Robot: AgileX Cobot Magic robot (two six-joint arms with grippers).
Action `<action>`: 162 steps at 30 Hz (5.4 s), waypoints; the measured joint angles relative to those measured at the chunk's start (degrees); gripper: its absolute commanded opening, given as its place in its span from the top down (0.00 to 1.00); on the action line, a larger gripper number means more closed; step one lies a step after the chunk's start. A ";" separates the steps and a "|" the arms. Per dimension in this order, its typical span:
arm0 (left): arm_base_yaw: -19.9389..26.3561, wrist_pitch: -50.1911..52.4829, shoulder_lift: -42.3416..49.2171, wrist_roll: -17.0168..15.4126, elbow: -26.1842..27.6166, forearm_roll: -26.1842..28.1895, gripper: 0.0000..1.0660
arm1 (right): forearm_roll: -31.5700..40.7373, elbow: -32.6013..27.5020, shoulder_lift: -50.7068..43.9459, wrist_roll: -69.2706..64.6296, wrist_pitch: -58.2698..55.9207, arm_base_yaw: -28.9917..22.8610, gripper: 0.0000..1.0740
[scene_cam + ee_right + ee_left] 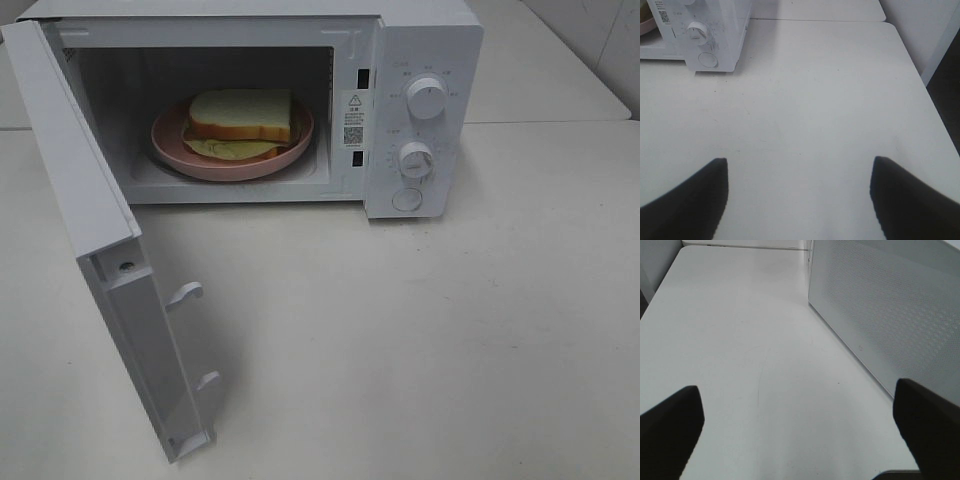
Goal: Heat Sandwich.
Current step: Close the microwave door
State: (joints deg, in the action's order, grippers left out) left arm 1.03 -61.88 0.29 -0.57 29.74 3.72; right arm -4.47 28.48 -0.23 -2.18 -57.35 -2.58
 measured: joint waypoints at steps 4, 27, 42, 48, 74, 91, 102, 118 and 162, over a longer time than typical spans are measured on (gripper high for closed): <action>0.00 0.17 -0.23 0.00 0.00 0.00 0.08 | 0.00 0.00 0.00 0.00 0.00 0.00 0.30; 0.00 20.40 -21.54 0.00 0.29 -0.11 1.00 | 0.00 0.00 0.00 0.00 0.00 0.00 0.30; 0.00 55.12 -33.23 0.00 -13.64 -0.57 1.00 | 0.00 0.00 0.00 0.00 0.00 0.00 0.30; 0.00 70.36 -41.37 0.00 -17.53 -0.57 1.00 | 0.00 0.00 0.00 0.00 0.00 0.00 0.30; 0.00 113.62 -81.88 -11.52 -14.21 -21.14 1.00 | 0.00 0.00 0.00 0.00 0.00 0.00 0.30; -4.58 120.55 -93.74 -16.73 -8.31 -25.04 1.00 | 0.00 0.00 0.00 0.00 0.00 0.00 0.30; -16.27 120.72 -97.17 -13.18 -3.84 -14.84 1.00 | 0.00 0.00 0.00 0.00 0.00 0.00 0.30; -28.02 120.44 -104.28 -10.94 6.82 -4.93 1.00 | 0.00 0.00 0.00 0.00 0.00 0.00 0.30; -39.30 109.78 -118.54 -7.51 33.75 0.17 1.00 | 0.06 0.00 0.00 0.00 0.00 0.00 0.30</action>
State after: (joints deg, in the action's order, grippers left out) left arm -38.27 47.90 -118.26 -8.08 63.48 3.90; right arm -4.41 28.48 -0.23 -2.18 -57.35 -2.58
